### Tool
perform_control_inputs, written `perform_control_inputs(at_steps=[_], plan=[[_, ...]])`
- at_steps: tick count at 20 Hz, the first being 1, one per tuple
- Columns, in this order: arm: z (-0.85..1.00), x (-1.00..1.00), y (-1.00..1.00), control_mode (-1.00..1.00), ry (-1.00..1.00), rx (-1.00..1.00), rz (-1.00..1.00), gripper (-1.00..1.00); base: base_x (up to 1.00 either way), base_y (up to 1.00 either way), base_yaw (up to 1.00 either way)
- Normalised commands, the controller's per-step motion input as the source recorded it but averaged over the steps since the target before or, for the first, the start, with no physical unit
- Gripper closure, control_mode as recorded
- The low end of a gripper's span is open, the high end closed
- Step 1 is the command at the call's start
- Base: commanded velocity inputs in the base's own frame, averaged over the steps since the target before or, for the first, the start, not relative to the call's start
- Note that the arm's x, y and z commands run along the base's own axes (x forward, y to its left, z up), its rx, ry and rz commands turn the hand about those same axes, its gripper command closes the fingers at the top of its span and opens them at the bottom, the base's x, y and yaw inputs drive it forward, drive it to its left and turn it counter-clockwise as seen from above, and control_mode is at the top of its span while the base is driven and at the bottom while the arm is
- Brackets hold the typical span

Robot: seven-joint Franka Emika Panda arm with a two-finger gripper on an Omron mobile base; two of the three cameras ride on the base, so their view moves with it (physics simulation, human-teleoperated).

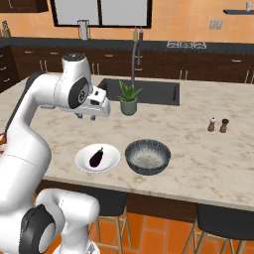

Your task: Pick the chicken drumstick and eggplant from their plates and place them in the bowl. Then put the bowl in the fridge.

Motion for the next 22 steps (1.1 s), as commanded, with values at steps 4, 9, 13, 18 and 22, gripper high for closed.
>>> perform_control_inputs(at_steps=[4, 9, 13, 18, 22], plan=[[-0.23, -0.11, -0.01, -1.00, 0.00, 0.00, 0.00, -1.00, 0.00, 0.00, 0.00], [-0.82, 0.10, 0.18, -1.00, 0.04, 0.00, -0.04, -1.00, 0.00, 0.00, 0.00], [-0.91, 0.63, 0.23, -1.00, 0.13, -0.01, -0.03, -1.00, 0.00, 0.00, 0.00], [-0.88, 0.66, 0.18, -1.00, 0.12, -0.06, -0.03, -1.00, 0.00, 0.00, 0.00], [-0.86, 0.18, 0.12, -1.00, -0.01, -0.09, -0.02, -1.00, 0.00, 0.00, 0.00]])
